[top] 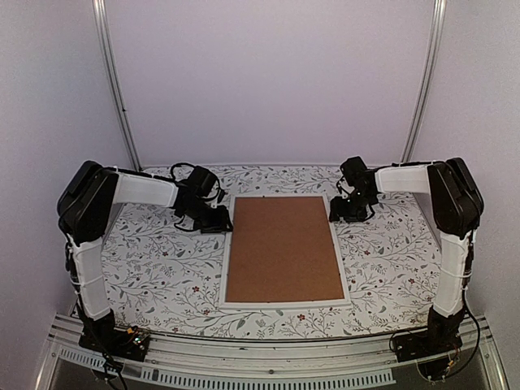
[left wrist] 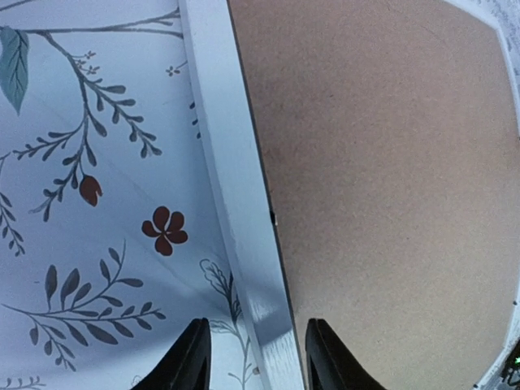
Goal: Put the photo into the frame
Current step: Press the fastener onto the backboard.
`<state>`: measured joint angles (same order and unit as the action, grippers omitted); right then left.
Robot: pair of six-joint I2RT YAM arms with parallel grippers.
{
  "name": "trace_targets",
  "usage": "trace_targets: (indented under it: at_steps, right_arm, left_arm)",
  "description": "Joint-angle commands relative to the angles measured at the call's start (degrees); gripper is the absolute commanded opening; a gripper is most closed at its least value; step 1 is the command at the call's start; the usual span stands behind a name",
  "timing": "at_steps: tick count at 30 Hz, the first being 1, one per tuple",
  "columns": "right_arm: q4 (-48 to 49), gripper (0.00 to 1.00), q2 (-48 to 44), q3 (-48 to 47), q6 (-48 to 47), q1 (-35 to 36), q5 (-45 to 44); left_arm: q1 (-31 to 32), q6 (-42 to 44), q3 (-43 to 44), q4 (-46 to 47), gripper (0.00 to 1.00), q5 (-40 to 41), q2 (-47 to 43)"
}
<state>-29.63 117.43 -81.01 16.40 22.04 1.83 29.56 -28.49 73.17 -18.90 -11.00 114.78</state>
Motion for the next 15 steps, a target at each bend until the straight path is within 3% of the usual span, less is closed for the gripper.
trace_targets:
  at_steps: [1,15]
  right_arm:
    - [-0.08,0.61,2.35,-1.58,-0.93,-0.25,-0.71]
    - [-0.59,0.61,2.8,-2.21,-1.18,-0.22,-1.29]
  left_arm:
    - [-0.27,0.63,1.57,-0.02,0.4,-1.13,1.32]
    - [2.1,0.68,3.85,-2.54,0.26,3.05,4.32]
